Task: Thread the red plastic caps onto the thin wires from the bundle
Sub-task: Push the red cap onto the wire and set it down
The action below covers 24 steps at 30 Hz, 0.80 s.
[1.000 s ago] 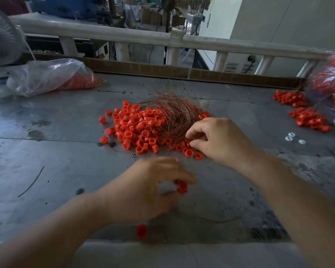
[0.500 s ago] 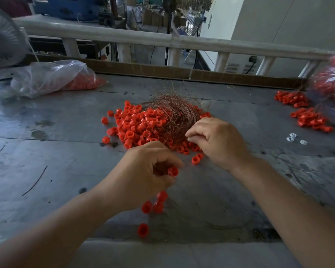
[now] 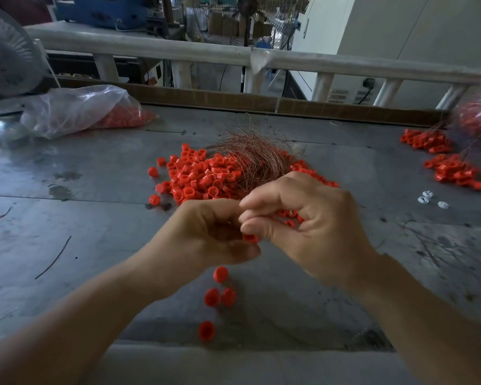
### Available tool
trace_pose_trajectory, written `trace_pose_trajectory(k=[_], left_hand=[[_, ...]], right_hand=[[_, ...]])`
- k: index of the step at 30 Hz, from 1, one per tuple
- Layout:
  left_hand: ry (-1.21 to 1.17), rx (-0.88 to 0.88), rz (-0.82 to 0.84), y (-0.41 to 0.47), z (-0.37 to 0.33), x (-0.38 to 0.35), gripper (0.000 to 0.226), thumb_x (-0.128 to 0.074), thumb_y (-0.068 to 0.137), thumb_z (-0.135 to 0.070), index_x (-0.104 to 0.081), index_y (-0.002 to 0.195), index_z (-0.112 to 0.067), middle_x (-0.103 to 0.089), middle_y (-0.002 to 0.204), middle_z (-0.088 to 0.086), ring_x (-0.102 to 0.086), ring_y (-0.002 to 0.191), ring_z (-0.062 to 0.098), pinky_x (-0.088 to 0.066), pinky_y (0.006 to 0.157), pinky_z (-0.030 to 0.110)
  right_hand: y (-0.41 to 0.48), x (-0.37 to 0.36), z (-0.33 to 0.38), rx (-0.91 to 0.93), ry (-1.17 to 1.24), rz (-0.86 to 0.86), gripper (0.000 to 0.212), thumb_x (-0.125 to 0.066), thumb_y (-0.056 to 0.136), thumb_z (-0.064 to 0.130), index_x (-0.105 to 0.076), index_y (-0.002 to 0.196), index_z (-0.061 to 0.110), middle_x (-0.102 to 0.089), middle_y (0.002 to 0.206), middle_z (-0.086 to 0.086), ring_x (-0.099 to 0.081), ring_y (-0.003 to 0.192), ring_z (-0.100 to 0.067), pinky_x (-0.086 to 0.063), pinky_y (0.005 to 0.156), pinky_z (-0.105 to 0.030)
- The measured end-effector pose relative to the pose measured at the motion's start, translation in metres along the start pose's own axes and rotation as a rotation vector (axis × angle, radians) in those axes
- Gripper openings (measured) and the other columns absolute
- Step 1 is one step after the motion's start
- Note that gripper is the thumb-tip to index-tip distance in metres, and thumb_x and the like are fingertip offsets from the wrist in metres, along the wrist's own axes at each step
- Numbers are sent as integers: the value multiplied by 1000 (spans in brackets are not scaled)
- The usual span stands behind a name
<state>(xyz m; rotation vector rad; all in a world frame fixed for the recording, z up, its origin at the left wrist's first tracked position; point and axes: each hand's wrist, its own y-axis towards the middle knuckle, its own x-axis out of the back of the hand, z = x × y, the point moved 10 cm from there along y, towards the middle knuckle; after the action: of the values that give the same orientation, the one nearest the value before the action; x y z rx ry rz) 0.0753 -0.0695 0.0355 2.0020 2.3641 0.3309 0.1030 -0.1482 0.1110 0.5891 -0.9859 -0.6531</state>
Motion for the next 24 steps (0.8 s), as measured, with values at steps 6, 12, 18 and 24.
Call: trace_pose_trajectory(k=[6,12,18,24], left_hand=[[-130,1,14,-2,-1,0,16,-71,64,-4,-63,77,2,-67,65,5,-65,63,13,-52,62,20],[-142,-62,-19,-2,-6,1,40,-64,70,-23,-56,92,9,-65,68,0,-62,61,13,-51,58,25],[-178,-156,-127,-4,-20,13,8,-67,69,-25,-66,70,-17,-62,63,-2,-58,55,11,-44,49,20],[-221,-148,-204,-3,-19,21,2,-67,65,-18,-66,67,-17,-62,65,-2,-56,51,11,-42,45,20]], right_hand=[[-3,1,1,-49,148,-14,21,-73,70,11,-65,89,17,-68,77,2,-64,74,-8,-53,69,-25],[-2,-2,3,-61,230,-25,22,-69,73,15,-60,92,21,-69,80,3,-66,78,-14,-55,67,-37],[1,-3,-8,-129,236,27,42,-73,71,27,-50,107,31,-54,116,13,-59,94,-2,-50,76,-21],[-4,-12,-23,-240,176,96,20,-68,74,17,-63,93,21,-60,79,17,-59,73,4,-44,64,-6]])
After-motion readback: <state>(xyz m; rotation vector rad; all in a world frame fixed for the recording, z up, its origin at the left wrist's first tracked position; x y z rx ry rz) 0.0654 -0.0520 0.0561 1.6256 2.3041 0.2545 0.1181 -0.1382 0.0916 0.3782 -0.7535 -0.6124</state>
